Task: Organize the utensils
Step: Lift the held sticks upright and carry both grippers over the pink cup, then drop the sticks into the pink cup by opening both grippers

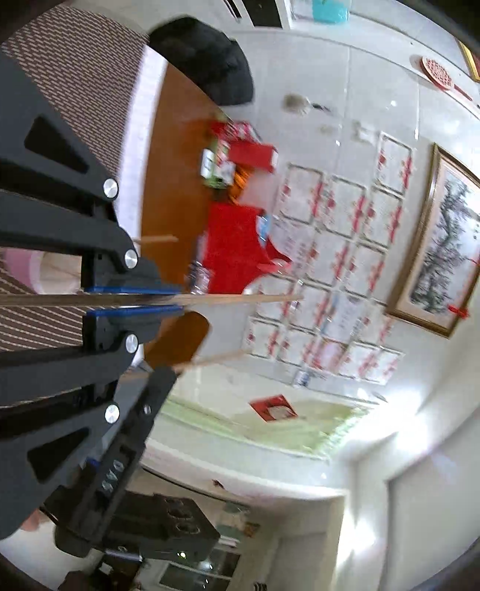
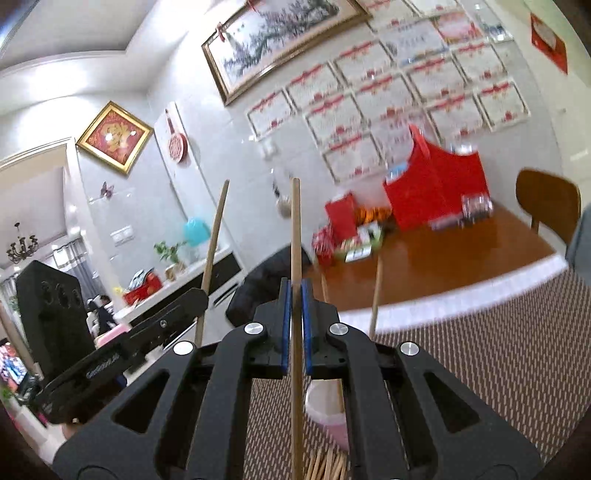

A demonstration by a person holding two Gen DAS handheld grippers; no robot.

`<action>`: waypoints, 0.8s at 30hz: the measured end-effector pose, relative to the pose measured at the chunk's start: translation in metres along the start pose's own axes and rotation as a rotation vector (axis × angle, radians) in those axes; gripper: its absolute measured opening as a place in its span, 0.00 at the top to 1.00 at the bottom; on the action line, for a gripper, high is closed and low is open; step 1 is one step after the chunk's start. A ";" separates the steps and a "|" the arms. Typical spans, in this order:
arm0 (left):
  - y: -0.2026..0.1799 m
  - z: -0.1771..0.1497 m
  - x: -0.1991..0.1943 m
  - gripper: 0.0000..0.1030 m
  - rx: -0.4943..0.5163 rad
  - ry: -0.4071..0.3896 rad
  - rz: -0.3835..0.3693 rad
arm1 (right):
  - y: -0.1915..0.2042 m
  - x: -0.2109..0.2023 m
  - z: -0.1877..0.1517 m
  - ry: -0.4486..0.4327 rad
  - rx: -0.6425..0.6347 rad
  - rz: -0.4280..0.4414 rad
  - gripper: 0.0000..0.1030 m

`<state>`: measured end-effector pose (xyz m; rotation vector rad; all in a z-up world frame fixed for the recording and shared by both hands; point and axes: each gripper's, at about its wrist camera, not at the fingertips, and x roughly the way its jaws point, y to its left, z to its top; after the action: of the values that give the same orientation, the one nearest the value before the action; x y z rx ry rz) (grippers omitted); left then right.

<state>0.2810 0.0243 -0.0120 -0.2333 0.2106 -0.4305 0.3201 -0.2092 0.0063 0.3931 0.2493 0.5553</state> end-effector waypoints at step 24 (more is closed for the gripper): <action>0.055 -0.039 0.111 0.94 -0.041 -0.048 0.084 | -0.039 0.093 -0.027 -0.040 0.015 -0.111 0.94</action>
<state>0.3912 0.0179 -0.0807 -0.2734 0.1816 -0.3368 0.4054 -0.1803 -0.0463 0.4024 0.2356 0.4364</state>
